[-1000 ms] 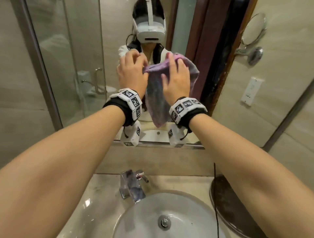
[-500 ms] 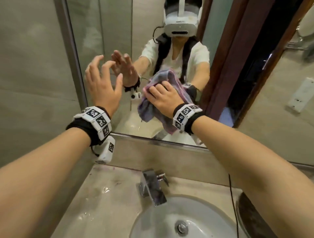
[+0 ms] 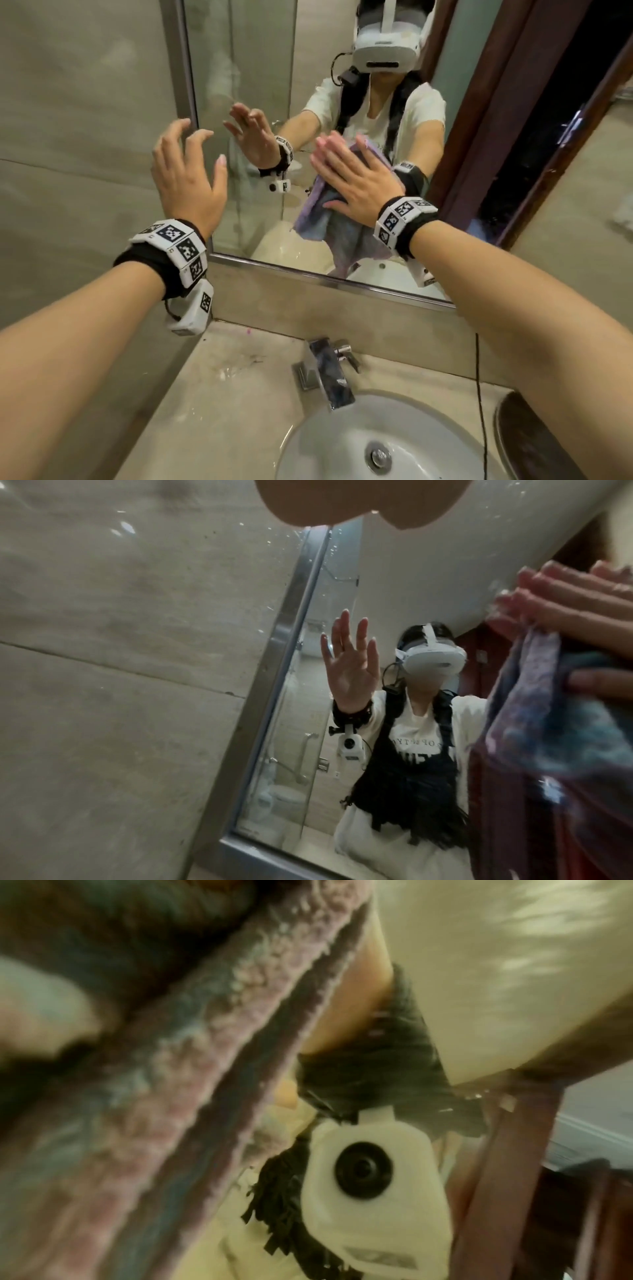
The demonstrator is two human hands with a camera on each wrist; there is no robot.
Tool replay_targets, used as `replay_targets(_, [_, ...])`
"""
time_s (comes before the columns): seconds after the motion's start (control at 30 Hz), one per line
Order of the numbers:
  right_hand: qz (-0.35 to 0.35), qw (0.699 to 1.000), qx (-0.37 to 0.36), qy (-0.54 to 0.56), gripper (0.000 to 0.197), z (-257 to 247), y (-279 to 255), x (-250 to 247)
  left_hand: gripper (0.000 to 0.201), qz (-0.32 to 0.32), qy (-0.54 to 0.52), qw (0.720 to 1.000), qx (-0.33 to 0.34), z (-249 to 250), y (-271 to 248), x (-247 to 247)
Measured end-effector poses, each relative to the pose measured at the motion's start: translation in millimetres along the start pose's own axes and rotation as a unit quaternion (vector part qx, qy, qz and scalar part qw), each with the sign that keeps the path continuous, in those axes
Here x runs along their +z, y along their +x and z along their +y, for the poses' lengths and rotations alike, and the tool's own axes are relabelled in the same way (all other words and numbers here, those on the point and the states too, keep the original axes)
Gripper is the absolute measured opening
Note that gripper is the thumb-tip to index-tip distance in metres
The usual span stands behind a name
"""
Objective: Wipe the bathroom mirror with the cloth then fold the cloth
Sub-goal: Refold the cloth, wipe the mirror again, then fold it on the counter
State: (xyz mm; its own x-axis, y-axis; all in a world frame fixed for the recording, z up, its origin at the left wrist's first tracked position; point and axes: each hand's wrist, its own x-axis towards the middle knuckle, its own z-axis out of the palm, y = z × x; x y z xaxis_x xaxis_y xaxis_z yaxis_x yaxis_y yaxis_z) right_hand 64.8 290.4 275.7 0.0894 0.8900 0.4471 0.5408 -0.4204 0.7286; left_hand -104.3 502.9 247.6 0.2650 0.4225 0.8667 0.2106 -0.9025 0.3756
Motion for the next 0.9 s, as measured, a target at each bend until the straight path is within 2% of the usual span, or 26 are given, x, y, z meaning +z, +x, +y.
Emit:
replay_targets(0.17, [0.039, 0.98, 0.193, -0.001, 0.069, 50, -57, -12, 0.036, -0.026, -0.046, 0.998, 0.025, 34, -11, 22])
replay_targets(0.23, [0.024, 0.963, 0.269, 0.01, 0.071, 73, -94, -13, 0.036, -0.039, -0.068, 0.996, 0.034, 54, -16, 32])
replay_targets(0.3, [-0.002, 0.925, 0.379, 0.027, 0.074, 92, -130, -12, 0.036, -0.05, -0.088, 0.994, 0.04, 73, -22, 43])
replay_targets(0.37, [-0.009, 0.86, 0.509, 0.026, 0.071, 100, -161, -8, 0.036, -0.058, -0.105, 0.992, 0.044, 86, -30, 54])
replay_targets(0.43, [-0.021, 0.81, 0.585, 0.027, 0.063, 97, -182, 2, 0.036, -0.063, -0.115, 0.99, 0.05, 95, -38, 62])
replay_targets(0.47, [-0.022, 0.808, 0.588, 0.044, 0.064, 91, -187, 5, 0.036, -0.063, -0.12, 0.989, 0.051, 96, -42, 65])
replay_targets(0.53, [-0.013, 0.829, 0.552, 0.088, 0.087, 70, -184, 12, 0.035, -0.06, -0.131, 0.988, 0.047, 93, -50, 68])
replay_targets(0.57, [-0.002, 0.839, 0.533, 0.106, 0.084, 57, -175, 14, 0.035, -0.059, -0.134, 0.988, 0.042, 90, -54, 68])
replay_targets(0.63, [-0.014, 0.859, 0.5, 0.112, 0.065, 29, -152, 21, 0.034, -0.062, -0.13, 0.989, 0.032, 78, -60, 68])
replay_targets(0.77, [0.002, 0.924, 0.371, 0.087, 0.074, -30, -95, 37, 0.033, -0.063, -0.104, 0.993, 0.013, 43, -69, 59])
replay_targets(0.9, [0.027, 0.96, 0.264, 0.092, 0.066, -73, -35, 39, 0.033, -0.06, -0.063, 0.996, -0.015, -1, -74, 44])
